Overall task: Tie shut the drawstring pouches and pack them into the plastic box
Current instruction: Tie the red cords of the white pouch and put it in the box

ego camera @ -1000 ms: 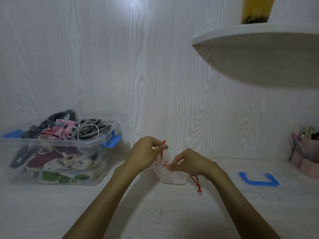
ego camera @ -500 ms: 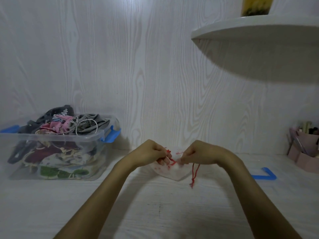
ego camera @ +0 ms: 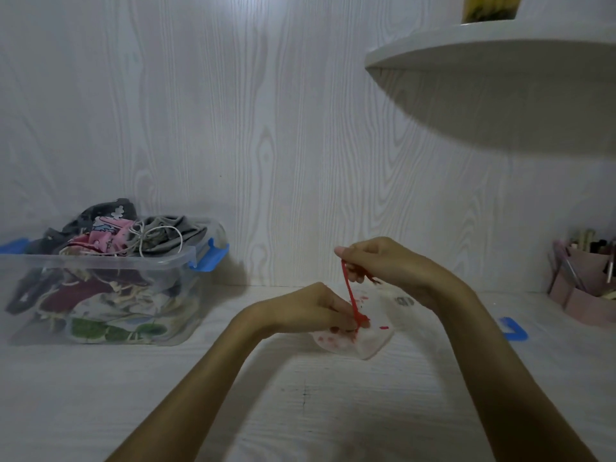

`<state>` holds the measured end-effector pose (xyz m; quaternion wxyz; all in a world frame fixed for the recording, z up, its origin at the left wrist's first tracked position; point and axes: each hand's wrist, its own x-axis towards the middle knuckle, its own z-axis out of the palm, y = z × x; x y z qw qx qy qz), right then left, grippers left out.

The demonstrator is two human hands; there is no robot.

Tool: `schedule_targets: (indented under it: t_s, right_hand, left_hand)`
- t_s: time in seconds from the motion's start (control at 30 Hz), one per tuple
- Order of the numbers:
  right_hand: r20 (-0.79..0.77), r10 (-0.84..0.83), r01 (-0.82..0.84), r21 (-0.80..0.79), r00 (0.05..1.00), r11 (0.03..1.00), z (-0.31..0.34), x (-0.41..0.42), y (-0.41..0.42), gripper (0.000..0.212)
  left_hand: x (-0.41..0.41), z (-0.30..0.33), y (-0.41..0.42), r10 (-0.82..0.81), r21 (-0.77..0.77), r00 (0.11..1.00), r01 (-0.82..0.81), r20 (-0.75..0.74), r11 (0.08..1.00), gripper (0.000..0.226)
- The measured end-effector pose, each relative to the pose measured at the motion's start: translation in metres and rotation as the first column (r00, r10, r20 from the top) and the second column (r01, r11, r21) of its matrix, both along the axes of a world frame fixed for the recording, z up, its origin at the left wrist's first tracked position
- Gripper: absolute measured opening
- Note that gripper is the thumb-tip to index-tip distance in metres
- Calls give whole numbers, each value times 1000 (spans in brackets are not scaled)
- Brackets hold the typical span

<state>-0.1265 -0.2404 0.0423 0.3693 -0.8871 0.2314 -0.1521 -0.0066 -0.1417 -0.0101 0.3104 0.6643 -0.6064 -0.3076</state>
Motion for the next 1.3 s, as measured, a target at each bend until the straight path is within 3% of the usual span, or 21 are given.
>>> schedule_targets:
  t_s: [0.07, 0.17, 0.27, 0.33, 0.4, 0.47, 0.57, 0.73, 0.83, 0.9, 1.0, 1.07, 1.2, 1.3]
  right_hand:
    - [70, 30, -30, -9, 997, 1000, -3, 6, 6, 34]
    - [38, 96, -95, -40, 995, 995, -9, 13, 11, 34]
    - [29, 24, -23, -56, 999, 998, -9, 10, 2, 32]
    - [-70, 10, -14, -55, 998, 998, -10, 1, -8, 26]
    - [-254, 62, -73, -36, 965, 997, -11, -7, -15, 32]
    - [-337, 106, -134, -61, 935, 989, -14, -9, -17, 32]
    - [-238, 131, -159, -105, 962, 982, -19, -6, -18, 23]
    - [112, -24, 38, -131, 993, 991, -15, -8, -21, 12]
    - [195, 48, -22, -131, 980, 991, -3, -17, -18, 7]
    - [90, 168, -157, -120, 982, 980, 5, -24, -12, 9]
    - [-198, 301, -324, -93, 933, 941, 13, -31, -2, 24]
    - [-294, 312, -348, -78, 903, 934, 13, -31, 1, 29]
    - [-132, 75, -105, -237, 988, 966, 3, -17, -9, 18]
    - [-177, 153, -196, -257, 972, 946, -11, -4, -11, 27]
  left_hand:
    - [-6, -3, -2, -4, -23, 1000, 4, -5, 1000, 26]
    - [-9, -1, 0, 52, -49, 997, -54, -54, 997, 29]
    - [-3, 2, 1, 180, -48, 973, -189, -144, 981, 31]
    - [3, 6, 3, 251, -44, 940, -268, -231, 962, 36]
    - [9, 9, 5, 260, -37, 924, -281, -281, 959, 34]
    - [13, 10, 6, 251, -43, 917, -278, -311, 960, 30]
    - [17, 9, 8, 286, -60, 904, -320, -318, 945, 27]
    - [23, 12, 14, 288, -37, 880, -325, -378, 945, 28]
    - [23, 13, 15, 292, 18, 798, -333, -527, 943, 25]
    - [25, 13, 15, 286, 30, 731, -342, -619, 939, 23]
    - [28, 15, 16, 266, 23, 669, -348, -694, 937, 24]
    - [28, 16, 17, 255, 11, 681, -341, -687, 940, 19]
    - [26, 17, 20, 242, -29, 753, -327, -611, 945, 17]
    - [25, 18, 20, 228, -96, 813, -327, -535, 940, 17]
